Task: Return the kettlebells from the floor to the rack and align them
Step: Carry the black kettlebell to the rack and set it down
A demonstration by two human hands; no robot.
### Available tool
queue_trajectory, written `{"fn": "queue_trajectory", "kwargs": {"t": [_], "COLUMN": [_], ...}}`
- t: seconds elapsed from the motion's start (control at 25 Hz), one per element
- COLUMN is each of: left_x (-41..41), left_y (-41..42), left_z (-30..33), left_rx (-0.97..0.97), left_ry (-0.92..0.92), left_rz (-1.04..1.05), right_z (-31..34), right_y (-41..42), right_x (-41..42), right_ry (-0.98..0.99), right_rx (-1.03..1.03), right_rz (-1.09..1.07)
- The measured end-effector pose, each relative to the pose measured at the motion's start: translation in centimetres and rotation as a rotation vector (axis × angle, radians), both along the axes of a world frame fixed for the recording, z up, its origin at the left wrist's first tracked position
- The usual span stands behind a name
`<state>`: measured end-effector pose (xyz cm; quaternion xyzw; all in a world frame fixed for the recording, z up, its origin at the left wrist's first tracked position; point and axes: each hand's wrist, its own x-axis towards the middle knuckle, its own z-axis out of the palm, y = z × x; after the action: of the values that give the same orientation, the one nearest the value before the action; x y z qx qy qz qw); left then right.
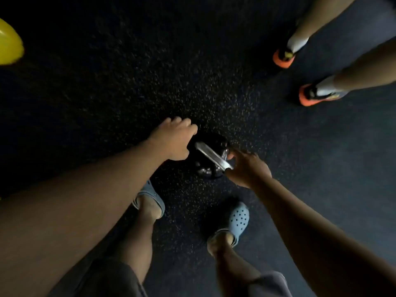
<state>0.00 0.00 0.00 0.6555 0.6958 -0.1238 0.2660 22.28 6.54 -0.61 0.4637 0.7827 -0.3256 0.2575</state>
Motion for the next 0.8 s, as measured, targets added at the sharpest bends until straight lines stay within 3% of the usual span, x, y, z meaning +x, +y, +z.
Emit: {"fn": "queue_trajectory", "kwargs": {"t": [0.2,0.36,0.56,0.8], "left_x": [1.9,1.8,-2.1,-12.5], "left_y": [1.1,2.5,2.3,2.4], "left_z": [-11.9,-15.1,-11.6,-2.2], "left_rx": [-0.069,-0.131,-0.225,-0.001], "left_ry": [-0.066,-0.363,-0.511,-0.555], "left_rz": [-0.115,-0.053,0.037,0.35], "right_z": [-10.6,-12.2,-7.9,1.6], "right_y": [-1.4,-1.0,1.0,6.3], "right_x": [-0.2,-0.8,-4.4,-17.8], "right_ry": [-0.12,-0.033,0.07,0.139], "right_rx": [-0.044,-0.084,-0.053,0.021], "right_rz": [0.018,-0.085,0.0,0.192]}}
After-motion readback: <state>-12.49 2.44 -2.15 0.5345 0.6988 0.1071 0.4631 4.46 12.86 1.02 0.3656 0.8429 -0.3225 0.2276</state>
